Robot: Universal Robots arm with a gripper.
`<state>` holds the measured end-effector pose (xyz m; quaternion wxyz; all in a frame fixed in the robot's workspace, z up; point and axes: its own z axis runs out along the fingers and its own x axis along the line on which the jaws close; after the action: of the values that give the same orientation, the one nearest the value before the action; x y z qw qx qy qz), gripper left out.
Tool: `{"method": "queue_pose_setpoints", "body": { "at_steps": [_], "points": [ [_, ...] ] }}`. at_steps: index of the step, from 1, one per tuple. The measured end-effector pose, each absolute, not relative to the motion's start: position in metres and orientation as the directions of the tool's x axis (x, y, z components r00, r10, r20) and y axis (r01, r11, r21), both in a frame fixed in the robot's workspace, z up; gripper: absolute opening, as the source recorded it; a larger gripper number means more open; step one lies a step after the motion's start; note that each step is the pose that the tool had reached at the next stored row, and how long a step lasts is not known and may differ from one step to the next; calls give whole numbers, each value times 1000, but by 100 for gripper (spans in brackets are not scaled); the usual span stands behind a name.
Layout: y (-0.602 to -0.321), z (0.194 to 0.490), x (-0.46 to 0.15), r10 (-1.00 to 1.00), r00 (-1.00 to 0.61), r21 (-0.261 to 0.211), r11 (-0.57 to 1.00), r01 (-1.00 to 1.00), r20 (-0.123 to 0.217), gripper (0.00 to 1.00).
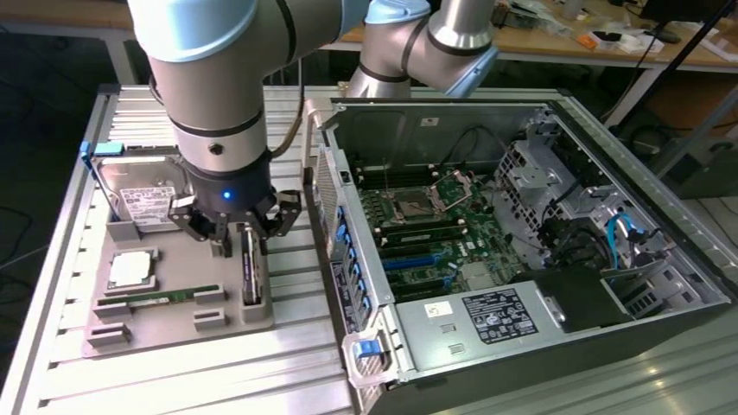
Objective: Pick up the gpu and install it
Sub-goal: 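Pick up the gpu and move the gpu toward the slot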
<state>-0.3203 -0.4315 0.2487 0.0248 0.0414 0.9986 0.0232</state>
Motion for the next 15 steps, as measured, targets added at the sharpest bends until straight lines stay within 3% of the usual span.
{"method": "queue_pose_setpoints", "body": {
  "at_steps": [15],
  "points": [
    [-432, 243, -320, 84, -995, 48, 995, 82, -48, 48]
  ]
}}
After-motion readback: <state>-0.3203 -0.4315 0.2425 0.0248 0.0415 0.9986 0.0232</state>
